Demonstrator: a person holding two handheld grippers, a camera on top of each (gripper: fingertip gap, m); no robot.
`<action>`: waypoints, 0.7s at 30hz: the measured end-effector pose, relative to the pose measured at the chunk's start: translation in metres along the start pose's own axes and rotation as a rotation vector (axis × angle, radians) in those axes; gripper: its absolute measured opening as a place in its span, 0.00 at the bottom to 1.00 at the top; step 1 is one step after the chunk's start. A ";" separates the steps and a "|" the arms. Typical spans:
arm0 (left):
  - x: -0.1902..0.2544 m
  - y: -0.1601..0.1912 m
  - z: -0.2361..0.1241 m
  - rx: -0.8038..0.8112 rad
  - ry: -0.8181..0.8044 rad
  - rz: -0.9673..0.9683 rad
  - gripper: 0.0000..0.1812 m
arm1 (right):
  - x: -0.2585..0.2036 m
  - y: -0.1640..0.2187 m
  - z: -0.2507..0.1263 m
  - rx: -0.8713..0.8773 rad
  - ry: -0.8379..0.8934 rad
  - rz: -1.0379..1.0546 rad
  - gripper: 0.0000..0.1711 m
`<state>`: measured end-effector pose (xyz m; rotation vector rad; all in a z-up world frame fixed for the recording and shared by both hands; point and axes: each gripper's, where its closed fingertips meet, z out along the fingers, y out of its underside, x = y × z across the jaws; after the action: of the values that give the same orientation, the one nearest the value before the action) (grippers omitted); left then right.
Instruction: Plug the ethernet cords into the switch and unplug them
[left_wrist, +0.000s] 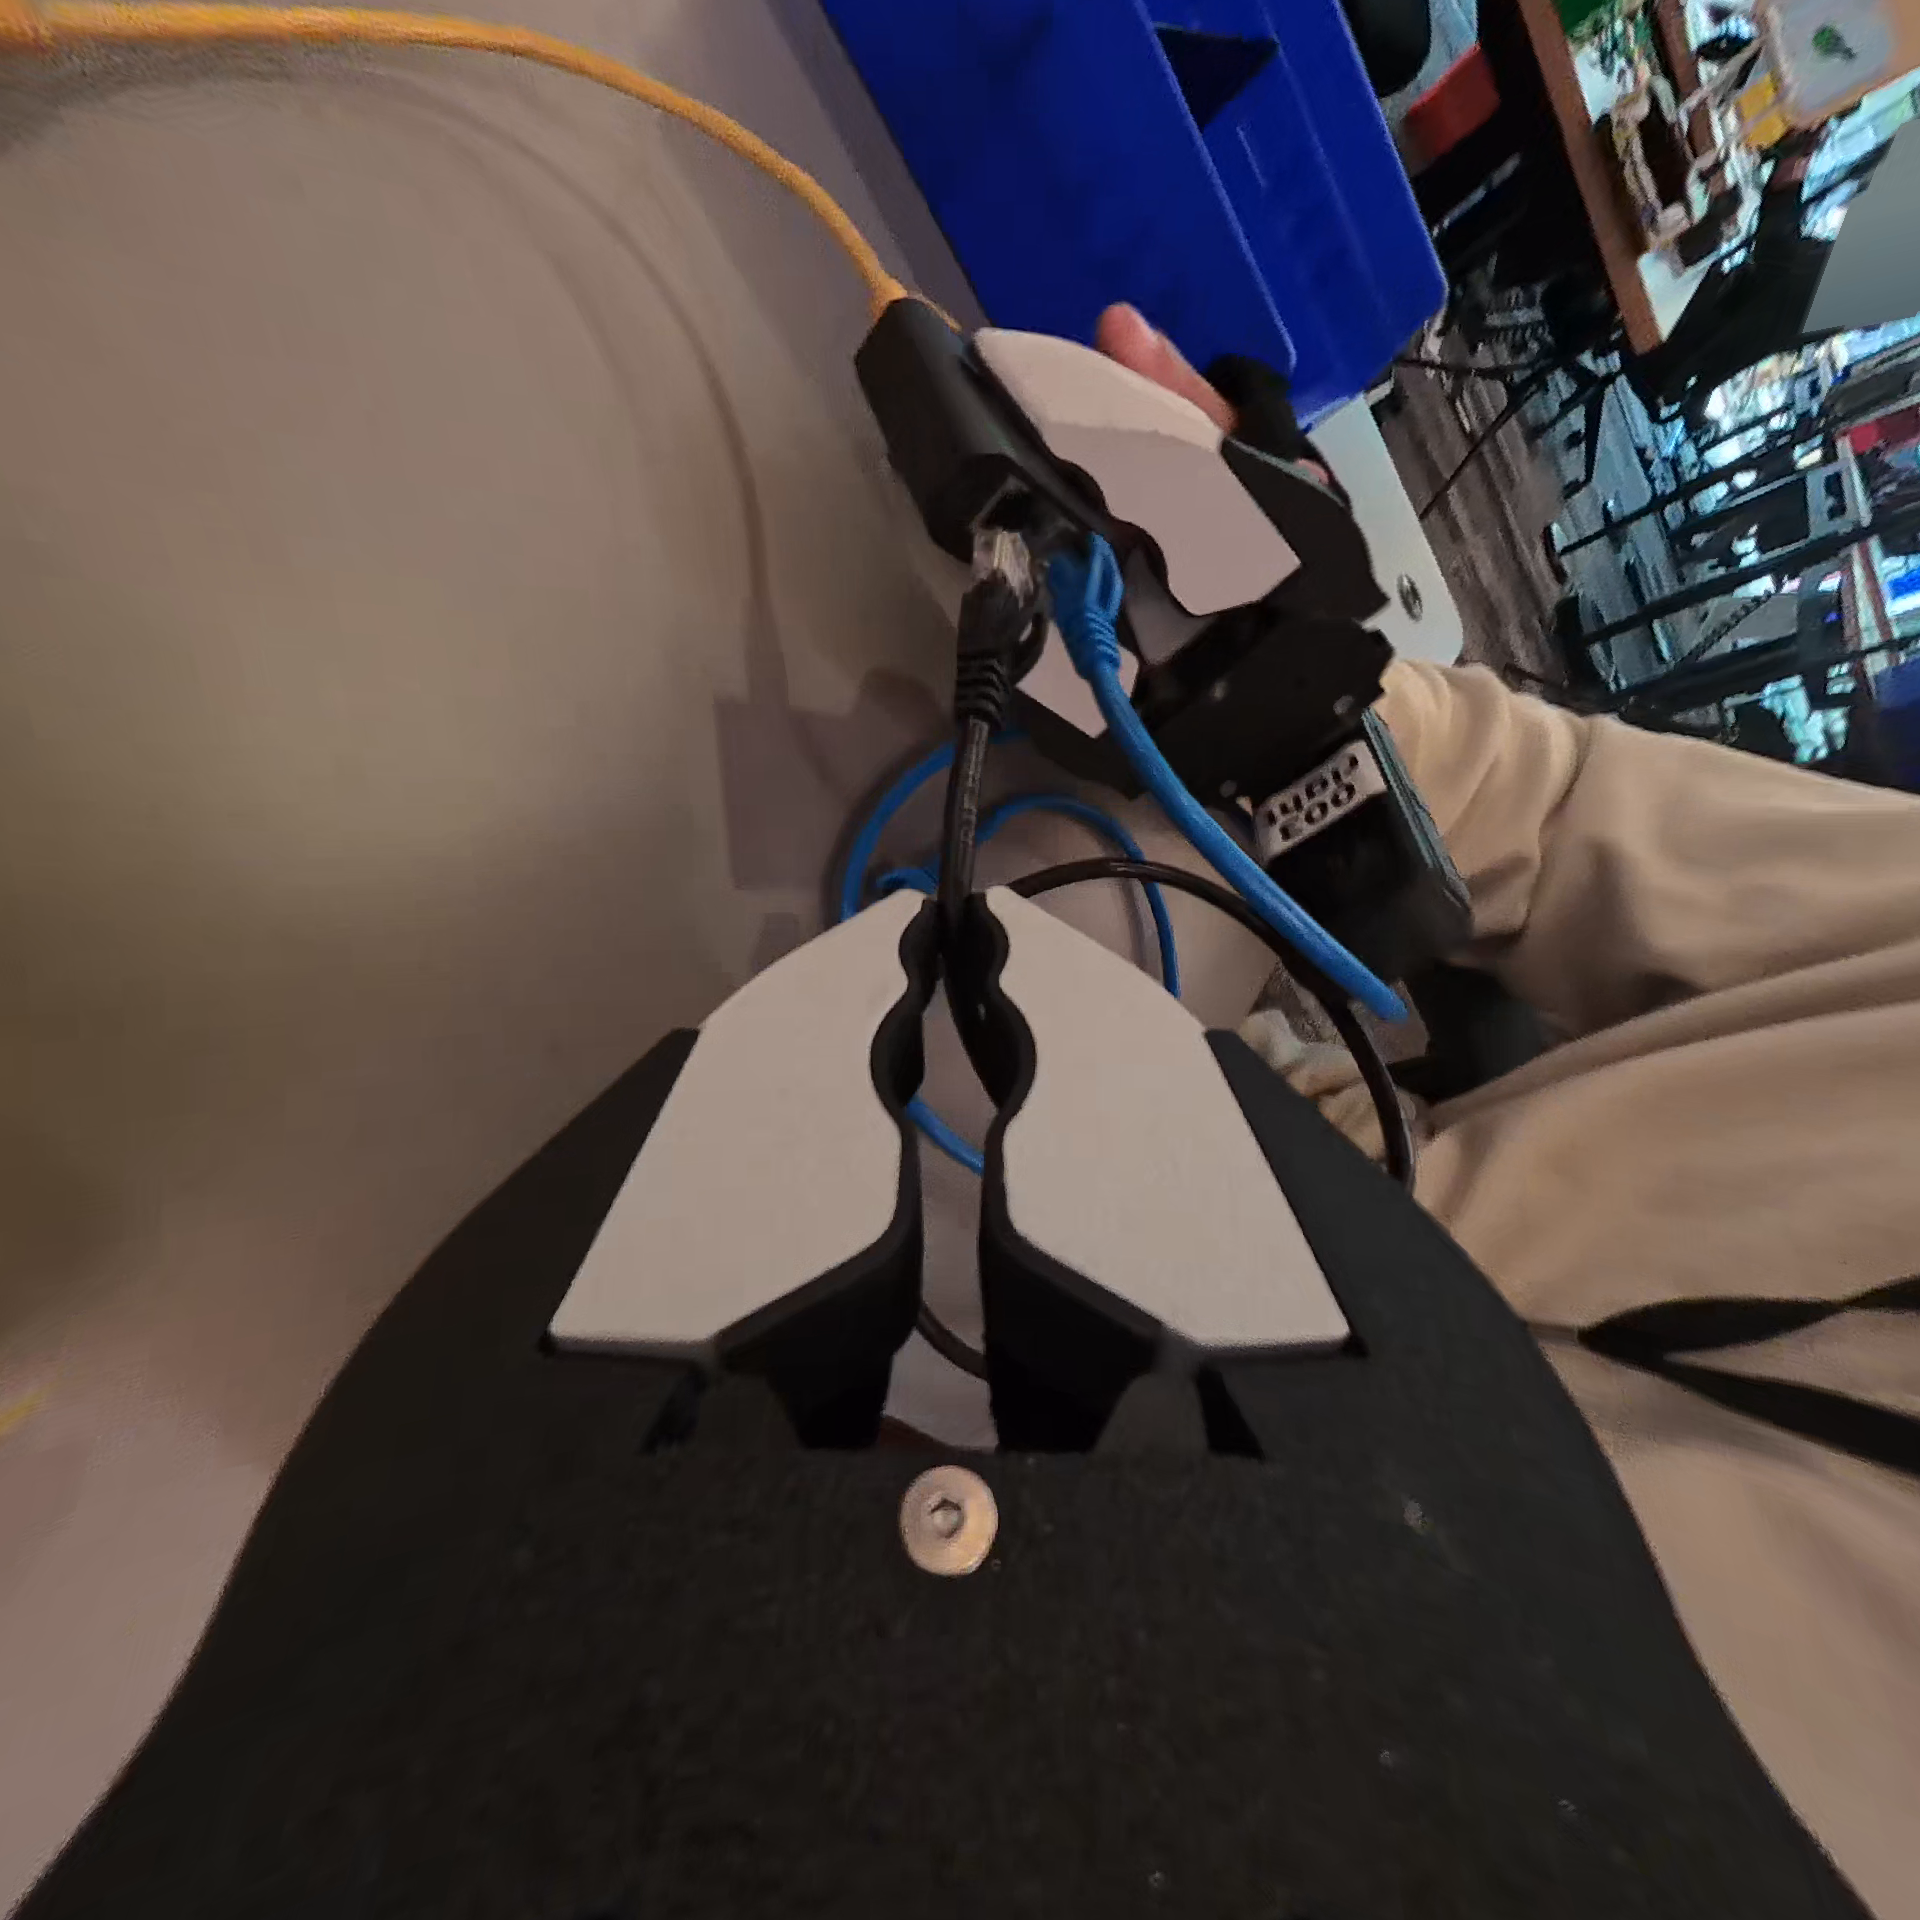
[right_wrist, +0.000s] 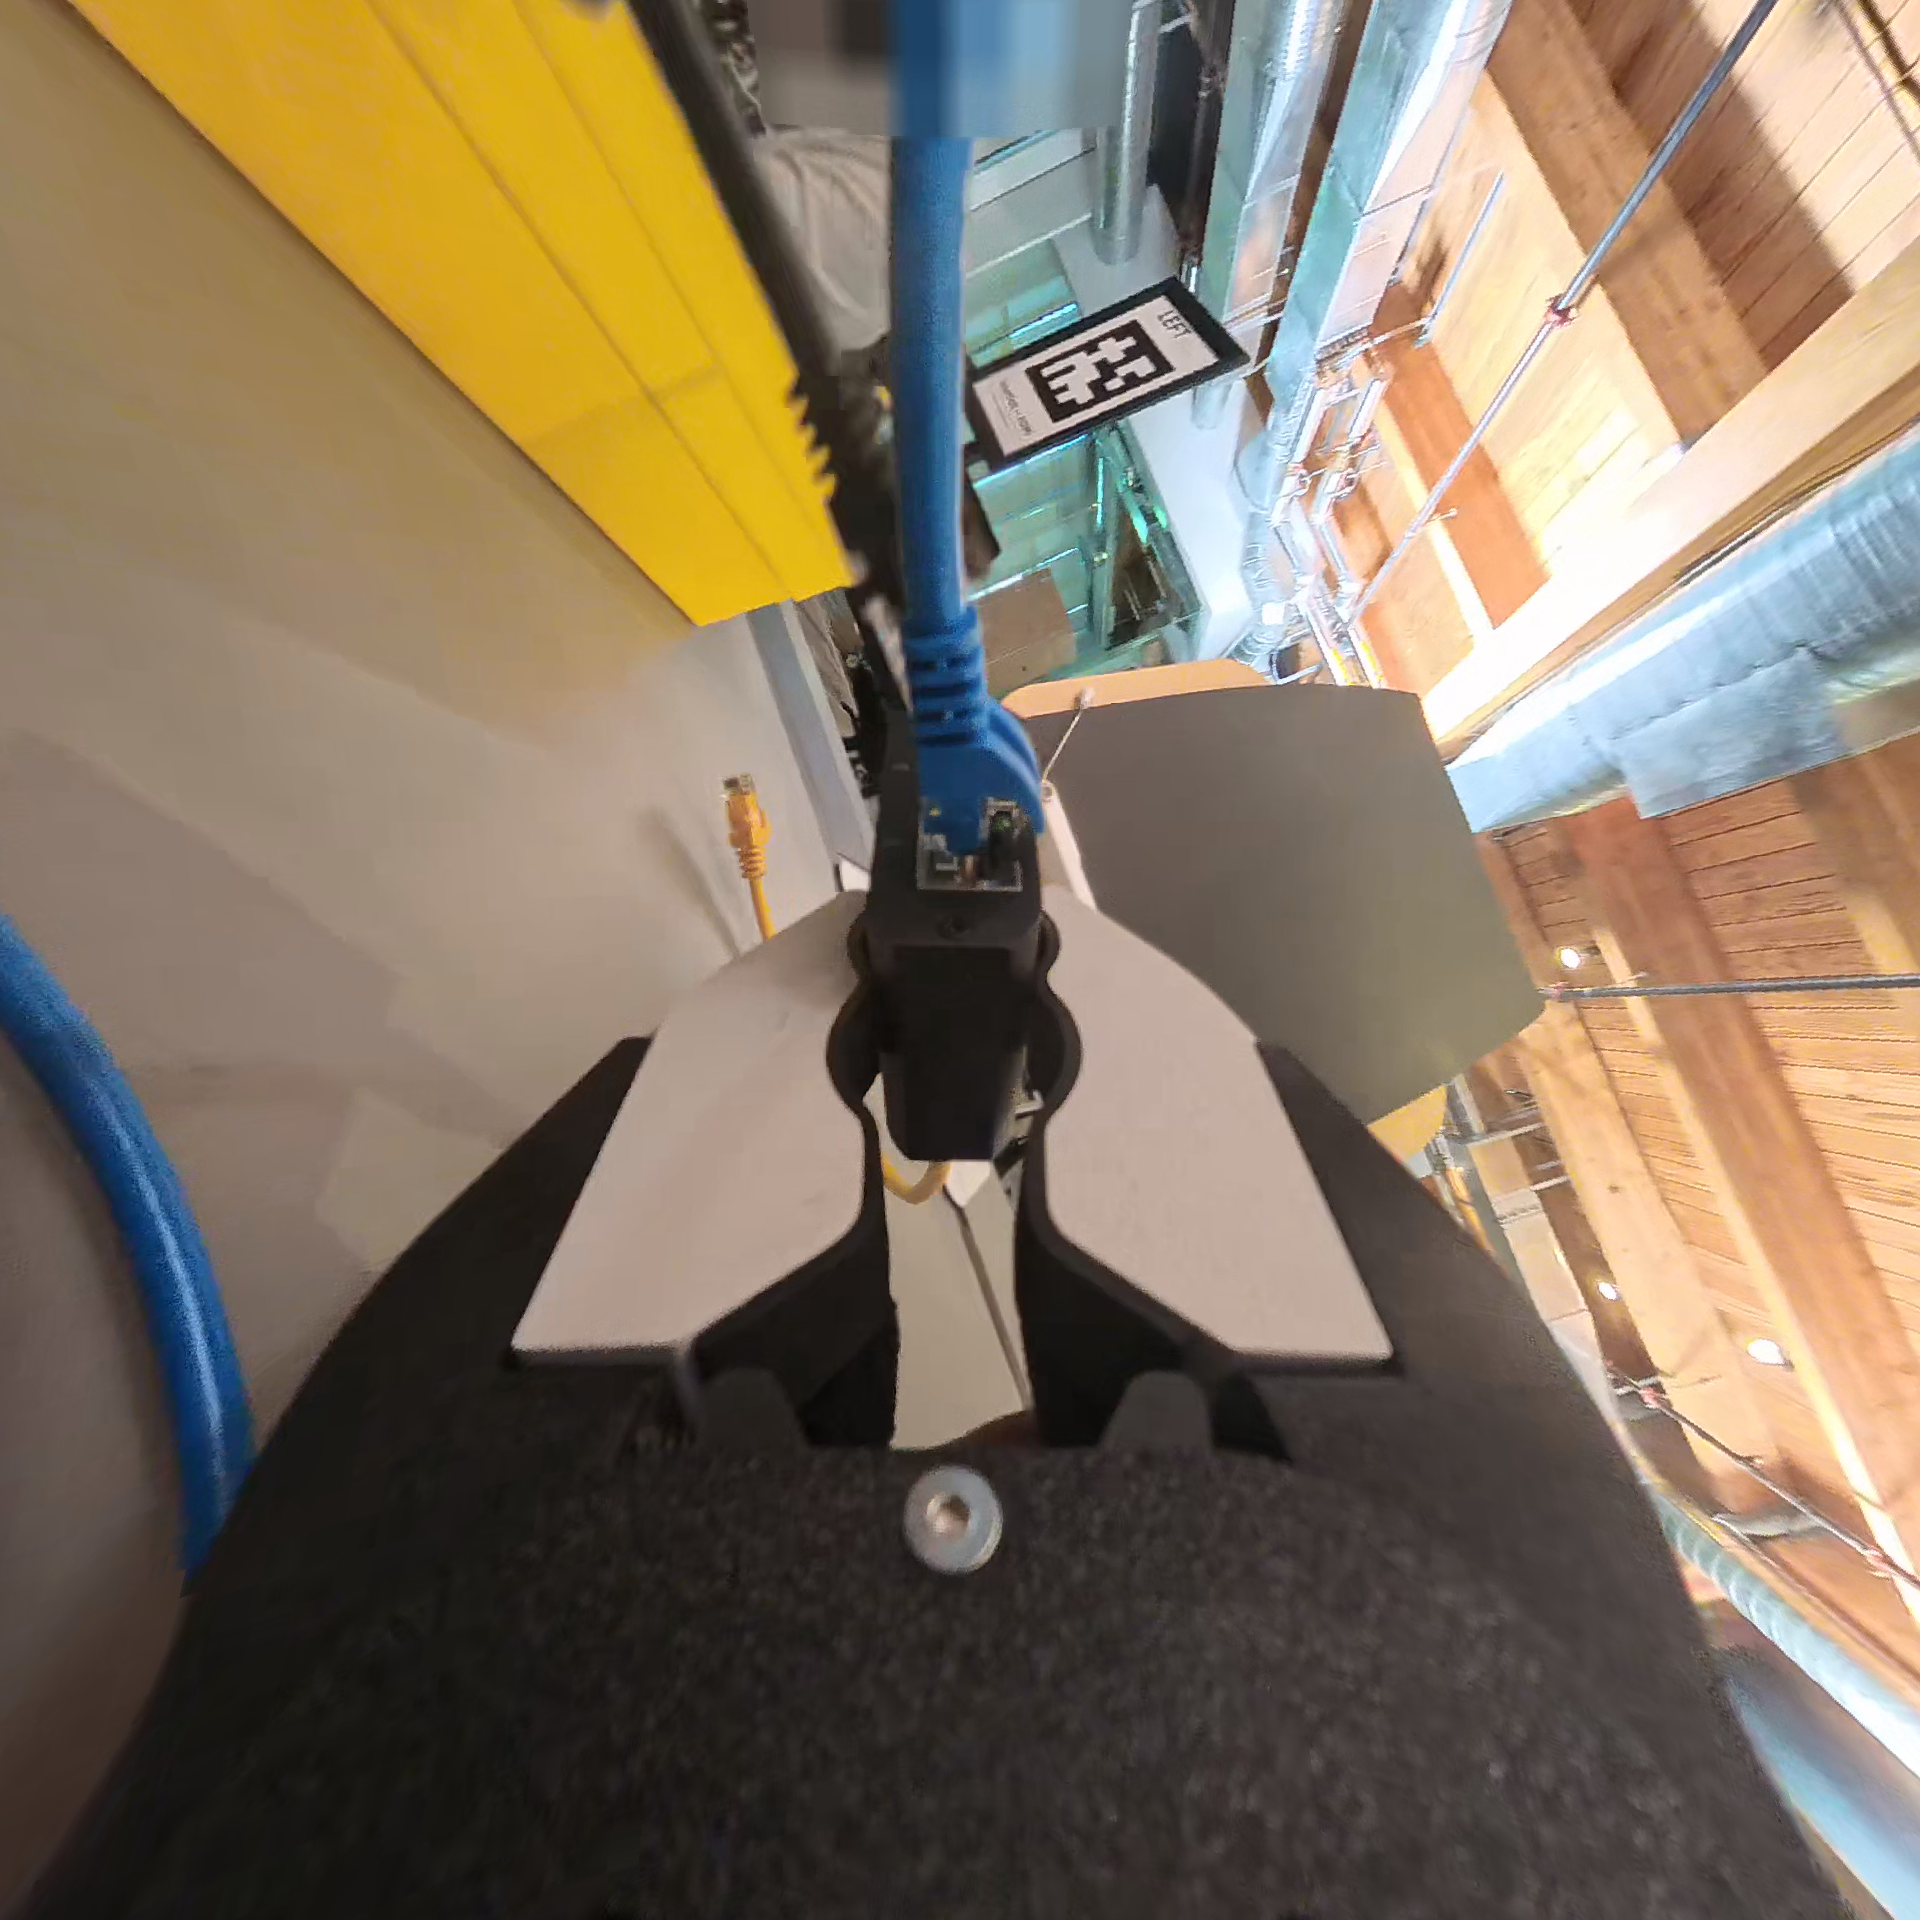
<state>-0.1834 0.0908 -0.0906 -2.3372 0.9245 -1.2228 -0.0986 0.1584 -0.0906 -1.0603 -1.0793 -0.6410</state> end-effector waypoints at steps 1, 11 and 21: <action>0.000 -0.001 0.006 0.011 0.013 -0.019 0.03 | 0.002 0.000 0.000 0.000 0.007 -0.005 0.14; -0.004 -0.005 0.019 0.056 0.099 -0.199 0.03 | -0.001 0.007 0.003 -0.026 -0.003 -0.043 0.14; 0.004 -0.002 0.023 0.065 0.206 -0.367 0.02 | 0.000 0.009 0.002 -0.040 0.027 -0.127 0.14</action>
<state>-0.1617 0.0896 -0.1002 -2.4321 0.5145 -1.6335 -0.0914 0.1636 -0.0942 -1.0202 -1.1205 -0.7788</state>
